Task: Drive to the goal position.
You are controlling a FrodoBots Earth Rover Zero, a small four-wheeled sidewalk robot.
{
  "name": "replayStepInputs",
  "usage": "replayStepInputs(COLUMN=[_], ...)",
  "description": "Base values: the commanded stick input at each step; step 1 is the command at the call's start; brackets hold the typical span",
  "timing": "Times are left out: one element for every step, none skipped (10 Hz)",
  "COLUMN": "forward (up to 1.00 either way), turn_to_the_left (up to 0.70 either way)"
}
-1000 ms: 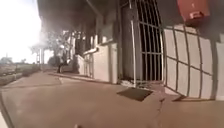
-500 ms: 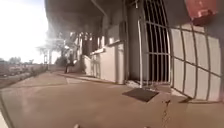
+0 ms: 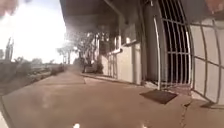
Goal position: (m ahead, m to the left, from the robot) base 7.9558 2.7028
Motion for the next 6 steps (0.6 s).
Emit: replayStepInputs(forward=[0.0, 0.0, 0.0, 0.0, 0.0, 0.36], turn_to_the_left=[0.45, 0.45, 0.45, 0.45, 0.45, 0.87])
